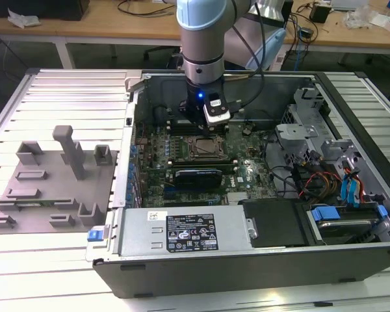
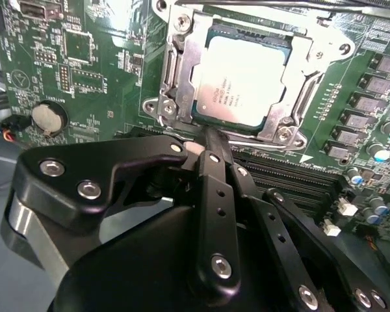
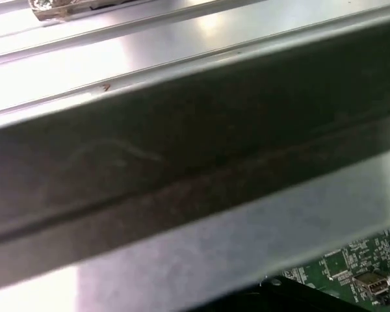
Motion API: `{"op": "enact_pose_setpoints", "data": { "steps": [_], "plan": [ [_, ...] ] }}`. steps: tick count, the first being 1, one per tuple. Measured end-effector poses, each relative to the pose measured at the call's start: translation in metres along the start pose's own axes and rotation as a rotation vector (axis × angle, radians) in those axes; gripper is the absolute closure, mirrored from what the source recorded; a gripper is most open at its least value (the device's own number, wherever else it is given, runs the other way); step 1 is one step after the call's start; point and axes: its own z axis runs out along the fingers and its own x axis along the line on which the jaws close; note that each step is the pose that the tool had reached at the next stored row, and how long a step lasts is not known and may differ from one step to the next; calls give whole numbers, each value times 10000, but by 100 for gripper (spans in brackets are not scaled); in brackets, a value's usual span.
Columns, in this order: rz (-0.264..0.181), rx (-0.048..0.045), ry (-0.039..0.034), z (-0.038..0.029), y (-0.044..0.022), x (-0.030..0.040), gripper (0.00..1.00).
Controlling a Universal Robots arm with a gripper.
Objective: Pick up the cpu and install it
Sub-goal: 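Install the first cpu locking lever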
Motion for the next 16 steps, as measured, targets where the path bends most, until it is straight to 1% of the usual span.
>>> {"op": "enact_pose_setpoints", "data": {
  "steps": [5, 8, 11, 16],
  "plan": [
    [12, -14, -39, 1, 2, 1, 89],
    [17, -11, -48, 0, 9, 3, 89],
    [18, 6, -56, -7, 12, 3, 89],
    [9, 68, -77, -20, 33, 8, 89]
  ]
}}
